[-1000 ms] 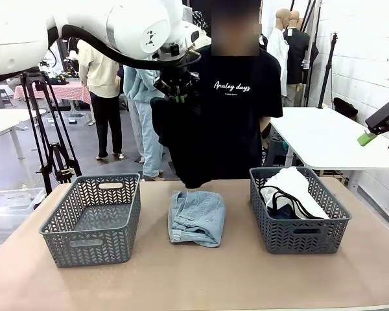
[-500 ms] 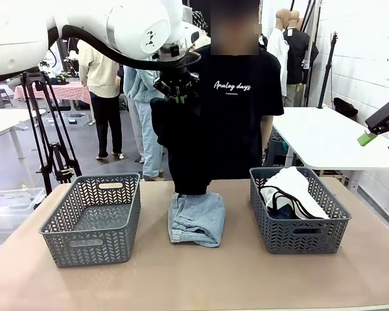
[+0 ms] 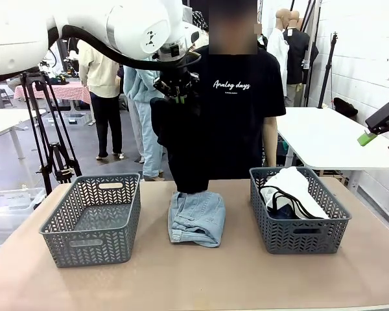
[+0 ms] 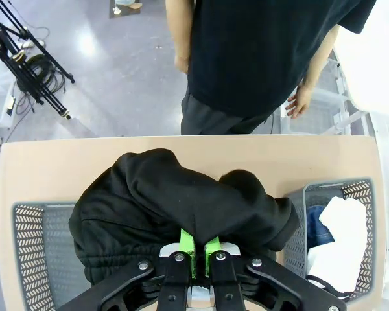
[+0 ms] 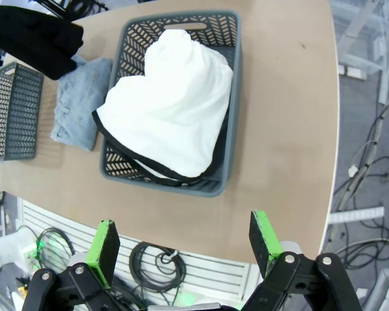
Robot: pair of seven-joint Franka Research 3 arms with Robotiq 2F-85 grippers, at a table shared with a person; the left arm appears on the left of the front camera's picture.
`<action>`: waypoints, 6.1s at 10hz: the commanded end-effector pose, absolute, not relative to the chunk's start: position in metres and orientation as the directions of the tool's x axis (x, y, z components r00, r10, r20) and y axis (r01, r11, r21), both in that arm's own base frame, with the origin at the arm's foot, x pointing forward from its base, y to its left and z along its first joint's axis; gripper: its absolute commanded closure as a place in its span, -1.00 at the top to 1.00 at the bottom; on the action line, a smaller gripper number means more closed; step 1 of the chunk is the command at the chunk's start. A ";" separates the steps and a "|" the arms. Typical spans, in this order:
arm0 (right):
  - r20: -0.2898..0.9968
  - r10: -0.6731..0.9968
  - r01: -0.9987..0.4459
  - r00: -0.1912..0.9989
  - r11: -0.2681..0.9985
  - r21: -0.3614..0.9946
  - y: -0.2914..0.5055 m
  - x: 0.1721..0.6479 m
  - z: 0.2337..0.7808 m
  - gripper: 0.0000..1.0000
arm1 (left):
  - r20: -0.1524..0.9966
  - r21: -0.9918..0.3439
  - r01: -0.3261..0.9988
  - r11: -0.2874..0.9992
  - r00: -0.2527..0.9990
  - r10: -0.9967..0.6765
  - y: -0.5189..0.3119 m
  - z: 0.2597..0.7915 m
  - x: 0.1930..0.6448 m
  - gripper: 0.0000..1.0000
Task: Sort the tops and bottoms.
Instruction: Sort the clothes according to human instructions.
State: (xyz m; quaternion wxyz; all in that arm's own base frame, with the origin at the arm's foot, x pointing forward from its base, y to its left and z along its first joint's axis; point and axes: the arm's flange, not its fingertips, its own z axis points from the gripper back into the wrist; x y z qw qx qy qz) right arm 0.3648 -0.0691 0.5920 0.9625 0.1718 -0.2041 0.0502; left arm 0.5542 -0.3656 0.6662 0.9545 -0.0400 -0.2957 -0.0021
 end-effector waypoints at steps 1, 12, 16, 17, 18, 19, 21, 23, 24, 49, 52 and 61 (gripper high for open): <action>0.413 0.024 -0.172 0.910 0.930 0.324 -0.068 0.367 0.591 1.00 | 0.571 -0.073 0.025 0.997 0.821 0.022 -0.364 0.672 0.553 -1.00; 0.413 0.024 -0.172 0.910 0.930 0.324 -0.068 0.367 0.591 1.00 | 0.571 -0.073 0.025 0.997 0.821 0.022 -0.364 0.672 0.553 -1.00; 0.413 0.024 -0.172 0.910 0.930 0.324 -0.068 0.367 0.591 1.00 | 0.571 -0.073 0.025 0.997 0.821 0.022 -0.364 0.672 0.553 -1.00; 0.413 0.024 -0.172 0.910 0.930 0.324 -0.068 0.367 0.591 1.00 | 0.571 -0.073 0.025 0.997 0.821 0.022 -0.364 0.672 0.553 -1.00; 0.413 0.024 -0.172 0.910 0.930 0.324 -0.068 0.367 0.591 1.00 | 0.571 -0.073 0.025 0.997 0.821 0.022 -0.364 0.672 0.553 -1.00; 0.413 0.024 -0.172 0.910 0.930 0.324 -0.068 0.367 0.591 1.00 | 0.571 -0.073 0.025 0.997 0.821 0.022 -0.364 0.672 0.553 -1.00; 0.413 0.024 -0.172 0.910 0.930 0.324 -0.068 0.367 0.591 1.00 | 0.571 -0.073 0.025 0.997 0.821 0.022 -0.364 0.672 0.553 -1.00; 0.413 0.024 -0.172 0.910 0.930 0.324 -0.068 0.367 0.591 1.00 | 0.571 -0.073 0.025 0.997 0.821 0.022 -0.364 0.672 0.553 -1.00; 0.410 0.027 -0.167 0.912 0.936 0.310 -0.069 0.365 0.592 1.00 | 0.571 -0.073 0.025 0.997 0.821 0.022 -0.364 0.672 0.553 -1.00; 0.460 0.009 -0.168 0.888 0.937 0.308 -0.095 0.352 0.615 1.00 | 0.443 -0.553 0.462 0.693 0.868 -0.225 -0.595 0.690 0.444 -1.00; 0.460 0.009 -0.168 0.888 0.937 0.308 -0.095 0.352 0.615 1.00 | 0.482 -0.342 0.504 0.793 0.818 -0.313 -0.602 0.645 0.436 -1.00; 0.460 0.009 -0.168 0.888 0.937 0.308 -0.095 0.352 0.615 1.00 | 0.517 -0.223 0.402 0.888 0.821 -0.242 -0.572 0.617 0.482 -1.00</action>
